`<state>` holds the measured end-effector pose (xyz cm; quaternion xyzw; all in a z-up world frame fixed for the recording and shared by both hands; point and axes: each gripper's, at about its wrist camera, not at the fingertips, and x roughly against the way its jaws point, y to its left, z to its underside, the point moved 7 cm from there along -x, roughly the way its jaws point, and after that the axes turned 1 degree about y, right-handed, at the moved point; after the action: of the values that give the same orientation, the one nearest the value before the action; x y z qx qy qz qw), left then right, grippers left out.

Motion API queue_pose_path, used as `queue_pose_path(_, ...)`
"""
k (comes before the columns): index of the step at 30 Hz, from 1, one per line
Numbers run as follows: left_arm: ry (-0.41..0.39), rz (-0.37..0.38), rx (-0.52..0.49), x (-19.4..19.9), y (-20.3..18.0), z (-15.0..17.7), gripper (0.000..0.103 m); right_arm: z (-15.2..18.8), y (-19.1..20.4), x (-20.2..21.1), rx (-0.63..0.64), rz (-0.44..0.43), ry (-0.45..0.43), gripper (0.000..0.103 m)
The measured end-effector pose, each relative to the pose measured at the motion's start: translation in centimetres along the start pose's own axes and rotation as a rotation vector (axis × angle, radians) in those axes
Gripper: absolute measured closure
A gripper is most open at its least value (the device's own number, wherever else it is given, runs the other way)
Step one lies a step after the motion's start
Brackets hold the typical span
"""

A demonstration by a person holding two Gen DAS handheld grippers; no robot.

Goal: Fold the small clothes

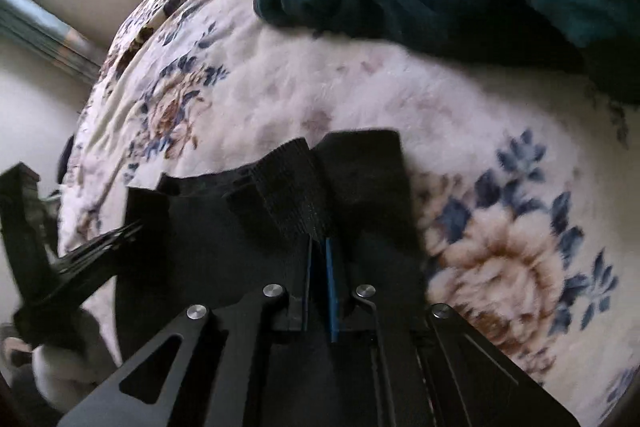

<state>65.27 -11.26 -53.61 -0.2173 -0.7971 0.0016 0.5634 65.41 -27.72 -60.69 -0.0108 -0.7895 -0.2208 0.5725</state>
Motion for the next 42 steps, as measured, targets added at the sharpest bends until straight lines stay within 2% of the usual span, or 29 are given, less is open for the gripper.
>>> queue_pose_path(2, -0.011, 0.013, -0.004, 0.5, -0.1, -0.2, 0.096, -0.3, -1.2, 1.2, -0.05, 0.011, -0.045, 0.097)
queue_pose_path(4, -0.011, 0.021, -0.008, 0.3, -0.2, -0.8, 0.096, -0.5, -3.2, 2.2, -0.157, -0.017, -0.069, 0.097)
queue_pose_path(7, -0.005, 0.042, -0.001, -0.6, -0.8, -2.1, 0.096, -0.6, -4.7, 2.5, -0.236, -0.027, -0.091, 0.097)
queue_pose_path(10, 0.06, 0.026, 0.01, -3.4, -0.4, -2.2, 0.095, -0.6, -5.5, 1.4, -0.274, -0.012, -0.082, 0.097)
queue_pose_path(11, 0.089, 0.059, 0.05, -4.2, 0.1, -2.0, 0.093, -0.7, -5.8, 0.7, -0.277, -0.007, -0.069, 0.097)
queue_pose_path(12, 0.098, 0.082, 0.085, -4.4, 0.5, -2.1, 0.091, -0.6, -6.1, -0.3, -0.281, 0.0, -0.037, 0.097)
queue_pose_path(13, 0.095, 0.134, 0.148, -4.0, 1.2, -2.2, 0.089, -0.6, -6.3, -0.7, -0.288, -0.006, -0.02, 0.096)
queue_pose_path(14, 0.09, 0.175, 0.189, -3.5, 1.6, -2.2, 0.081, -0.7, -6.3, -1.0, -0.29, -0.012, -0.006, 0.096)
queue_pose_path(15, 0.08, 0.215, 0.229, -2.8, 2.1, -2.2, 0.069, -0.7, -6.4, -1.0, -0.292, -0.024, 0.012, 0.095)
queue_pose_path(16, 0.072, 0.258, 0.274, -1.8, 2.7, -2.0, 0.064, -0.6, -6.5, -0.8, -0.296, -0.038, 0.026, 0.083)
queue_pose_path(17, 0.055, 0.31, 0.313, -0.6, 3.2, -1.7, 0.057, -0.5, -6.8, -0.5, -0.299, -0.037, 0.041, 0.065)
queue_pose_path(18, 0.036, 0.344, 0.351, 0.8, 3.7, -1.0, 0.051, -0.1, -6.9, 0.1, -0.299, -0.043, 0.057, 0.06)
queue_pose_path(20, 0.02, 0.354, 0.368, 3.0, 4.4, 1.0, 0.045, 0.9, -6.8, 1.2, -0.299, -0.113, 0.065, 0.057)
queue_pose_path(23, 0.063, 0.372, 0.368, 3.6, 3.8, 3.7, 0.045, 4.0, -6.4, 1.8, -0.276, -0.148, 0.125, 0.057)
queue_pose_path(25, 0.096, 0.34, 0.311, 3.0, 2.6, 5.1, 0.045, 6.5, -5.7, 1.1, -0.262, -0.156, 0.181, 0.057)
queue_pose_path(26, 0.093, 0.293, 0.265, 2.5, 2.0, 5.4, 0.047, 7.5, -5.3, 0.7, -0.255, -0.165, 0.203, 0.057)
queue_pose_path(27, 0.077, 0.24, 0.228, 2.1, 1.6, 5.5, 0.081, 8.6, -4.8, 0.1, -0.248, -0.171, 0.216, 0.057)
queue_pose_path(28, 0.055, 0.215, 0.206, 2.1, 1.6, 5.4, 0.092, 9.2, -4.7, -0.1, -0.251, -0.159, 0.206, 0.061)
queue_pose_path(29, 0.033, 0.196, 0.205, 2.2, 1.7, 5.3, 0.092, 9.5, -4.8, 0.1, -0.263, -0.132, 0.168, 0.08)
queue_pose_path(30, 0.019, 0.183, 0.209, 2.3, 1.8, 5.3, 0.092, 9.7, -5.1, 0.5, -0.298, -0.123, 0.13, 0.084)
queue_pose_path(31, 0.012, 0.172, 0.211, 2.2, 2.0, 5.5, 0.092, 9.8, -5.3, 0.8, -0.335, -0.132, 0.105, 0.094)
queue_pose_path(32, 0.017, 0.156, 0.216, 1.8, 2.4, 5.9, 0.092, 9.9, -5.8, 1.4, -0.371, -0.126, 0.075, 0.096)
queue_pose_path(34, 0.05, 0.159, 0.26, 0.5, 3.4, 6.9, 0.091, 10.2, -6.3, 1.6, -0.401, -0.108, 0.065, 0.096)
queue_pose_path(37, 0.06, 0.232, 0.351, 1.1, 4.0, 6.2, 0.086, 10.2, -5.8, 0.7, -0.395, -0.094, 0.115, 0.095)
queue_pose_path(38, 0.044, 0.23, 0.354, 1.8, 4.0, 5.6, 0.079, 9.7, -5.4, 0.7, -0.372, -0.098, 0.136, 0.093)
queue_pose_path(39, 0.017, 0.26, 0.342, 2.5, 3.9, 4.5, 0.072, 9.2, -5.2, 0.8, -0.37, -0.107, 0.144, 0.093)
queue_pose_path(40, 0.009, 0.273, 0.337, 2.5, 3.9, 4.0, 0.07, 8.6, -5.1, 1.0, -0.367, -0.122, 0.143, 0.087)
queue_pose_path(41, 0.014, 0.271, 0.324, 2.1, 4.0, 3.4, 0.065, 7.9, -5.0, 1.1, -0.358, -0.144, 0.132, 0.075)
queue_pose_path(42, 0.037, 0.258, 0.308, 1.1, 4.1, 2.7, 0.065, 7.2, -4.9, 1.0, -0.352, -0.146, 0.12, 0.069)
